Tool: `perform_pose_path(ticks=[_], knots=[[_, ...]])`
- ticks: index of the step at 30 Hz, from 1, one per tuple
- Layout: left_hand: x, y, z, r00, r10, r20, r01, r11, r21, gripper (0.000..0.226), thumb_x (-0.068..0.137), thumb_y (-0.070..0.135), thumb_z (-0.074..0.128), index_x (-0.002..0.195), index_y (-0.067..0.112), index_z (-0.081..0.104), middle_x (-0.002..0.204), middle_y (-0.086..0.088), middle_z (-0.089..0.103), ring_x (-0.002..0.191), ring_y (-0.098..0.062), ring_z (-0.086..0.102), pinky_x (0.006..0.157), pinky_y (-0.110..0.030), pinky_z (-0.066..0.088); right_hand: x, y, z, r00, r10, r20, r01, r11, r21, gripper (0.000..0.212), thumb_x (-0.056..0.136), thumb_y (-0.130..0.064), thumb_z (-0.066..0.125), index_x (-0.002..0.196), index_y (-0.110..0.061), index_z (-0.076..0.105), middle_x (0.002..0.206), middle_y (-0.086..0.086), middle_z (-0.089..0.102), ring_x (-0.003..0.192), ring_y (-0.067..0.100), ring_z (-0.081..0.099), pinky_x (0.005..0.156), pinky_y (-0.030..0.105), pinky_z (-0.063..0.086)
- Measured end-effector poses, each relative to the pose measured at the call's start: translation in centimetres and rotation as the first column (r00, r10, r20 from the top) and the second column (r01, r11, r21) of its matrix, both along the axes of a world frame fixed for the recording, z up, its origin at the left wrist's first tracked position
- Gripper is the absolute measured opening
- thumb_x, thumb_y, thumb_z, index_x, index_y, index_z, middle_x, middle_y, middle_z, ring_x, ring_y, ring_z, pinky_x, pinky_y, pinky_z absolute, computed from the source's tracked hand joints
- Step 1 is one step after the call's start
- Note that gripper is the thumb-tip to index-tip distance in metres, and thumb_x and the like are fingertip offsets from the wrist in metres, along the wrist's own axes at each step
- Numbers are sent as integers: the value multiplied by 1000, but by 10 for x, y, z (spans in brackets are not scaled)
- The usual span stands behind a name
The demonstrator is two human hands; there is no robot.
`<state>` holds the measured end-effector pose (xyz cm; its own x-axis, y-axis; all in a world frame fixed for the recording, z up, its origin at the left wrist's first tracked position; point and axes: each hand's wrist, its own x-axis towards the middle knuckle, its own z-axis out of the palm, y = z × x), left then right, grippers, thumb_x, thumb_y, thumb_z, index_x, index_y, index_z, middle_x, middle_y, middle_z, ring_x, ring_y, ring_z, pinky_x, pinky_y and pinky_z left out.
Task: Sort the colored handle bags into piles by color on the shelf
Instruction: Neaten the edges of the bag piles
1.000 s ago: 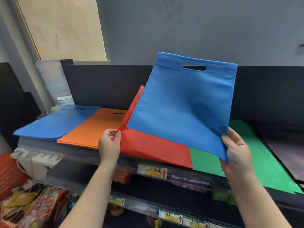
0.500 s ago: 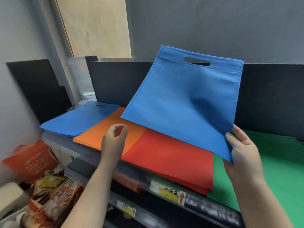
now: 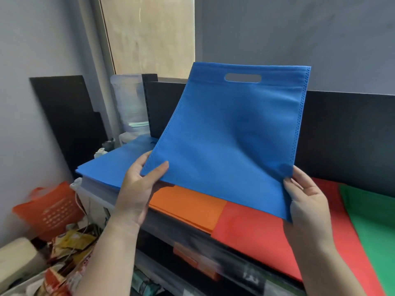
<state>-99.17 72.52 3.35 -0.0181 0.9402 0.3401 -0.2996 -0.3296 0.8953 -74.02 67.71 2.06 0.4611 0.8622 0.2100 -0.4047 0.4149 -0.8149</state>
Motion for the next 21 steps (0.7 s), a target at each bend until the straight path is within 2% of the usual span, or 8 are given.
perform_pose_path(ticks=[4,7,10,13,15,16,19,21], knots=[[-50,39,-12,972,189,-139,-182,981,59,28,86,4,64,96,30,67,96,5,74,87,-12,71,65,-20,55,-53,32,-5,999,-20,46,19,1000,21,32,96,0,45,99,-18,71,99,2,74,87,12,70,71,23,57],[-98,67,-20,925,288,-249,-277,958,76,29,88,8,65,99,35,64,96,8,73,91,-12,69,75,-31,55,-98,56,-7,991,-24,130,21,999,29,33,95,1,48,97,-20,73,96,0,75,84,11,71,66,19,55],[-147,94,-25,871,338,-356,-330,940,84,26,89,12,64,113,21,62,101,3,71,95,-17,67,82,-41,55,-143,78,-10,967,-24,254,19,1000,22,38,94,2,51,90,-26,76,94,-3,75,85,9,70,66,18,54],[-189,118,-28,809,398,-433,-371,916,150,24,88,10,64,113,12,61,96,8,68,92,-14,66,75,-29,53,-180,102,-15,926,-44,376,67,997,-47,33,90,6,56,90,-24,71,91,-6,75,86,9,69,68,19,55],[-212,132,-31,770,418,-482,-374,908,189,22,88,9,64,109,13,60,95,10,67,91,-10,65,70,-17,47,-200,117,-20,871,-79,484,139,986,-89,32,86,7,60,89,-24,68,85,-9,74,81,5,68,67,19,55],[-221,140,-34,758,414,-504,-369,909,192,22,88,8,64,109,13,60,96,6,67,91,-11,64,70,-18,47,-210,124,-23,834,-94,544,179,978,-104,33,85,6,63,86,-26,67,81,-11,72,75,1,67,64,17,54],[-243,161,-45,735,381,-560,-353,921,163,24,87,6,65,107,17,59,102,-3,67,96,-21,64,80,-36,53,-233,142,-32,701,-99,707,291,944,-156,33,82,1,68,81,-31,62,77,-14,66,65,-4,61,57,13,50],[-253,175,-53,704,379,-601,-354,920,166,24,85,6,67,104,18,59,100,-2,67,95,-21,63,78,-37,51,-242,155,-38,611,-88,787,366,913,-182,24,80,-2,71,86,-24,63,74,-14,62,64,0,58,59,16,49]])
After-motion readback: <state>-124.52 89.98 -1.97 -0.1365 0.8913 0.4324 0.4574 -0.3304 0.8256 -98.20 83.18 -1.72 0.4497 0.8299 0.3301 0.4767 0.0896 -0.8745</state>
